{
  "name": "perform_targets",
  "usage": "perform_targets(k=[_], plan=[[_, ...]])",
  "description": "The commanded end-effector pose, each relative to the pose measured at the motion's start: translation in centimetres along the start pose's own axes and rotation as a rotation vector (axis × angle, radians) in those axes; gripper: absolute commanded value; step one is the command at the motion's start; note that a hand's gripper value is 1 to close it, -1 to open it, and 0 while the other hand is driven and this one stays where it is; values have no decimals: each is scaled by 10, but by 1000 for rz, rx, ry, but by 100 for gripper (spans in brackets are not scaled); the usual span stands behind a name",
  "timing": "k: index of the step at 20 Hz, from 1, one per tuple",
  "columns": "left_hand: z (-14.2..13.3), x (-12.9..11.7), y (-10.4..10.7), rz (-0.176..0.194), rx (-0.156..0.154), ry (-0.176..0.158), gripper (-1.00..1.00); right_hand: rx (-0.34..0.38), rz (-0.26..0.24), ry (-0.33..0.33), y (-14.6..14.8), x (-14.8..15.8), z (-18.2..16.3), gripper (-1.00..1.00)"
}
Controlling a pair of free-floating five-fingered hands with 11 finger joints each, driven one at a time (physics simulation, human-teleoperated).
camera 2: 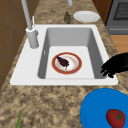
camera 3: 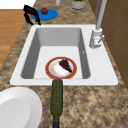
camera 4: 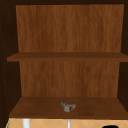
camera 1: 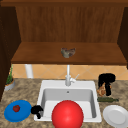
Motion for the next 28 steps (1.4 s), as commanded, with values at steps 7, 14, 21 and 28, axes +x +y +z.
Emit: perform_targets(k=[7, 14, 21, 28], plan=[[0, 0, 0, 0, 0, 0, 0, -22, 12, 46, -71, 23, 33, 100], [0, 0, 0, 0, 0, 0, 0, -8, 32, 68, -126, 54, 44, 100], [0, 0, 0, 0, 0, 0, 0, 1, 49, 106, -187, 70, 33, 100], [0, 0, 0, 0, 0, 0, 0, 11, 28, 71, -218, 79, -18, 100]])
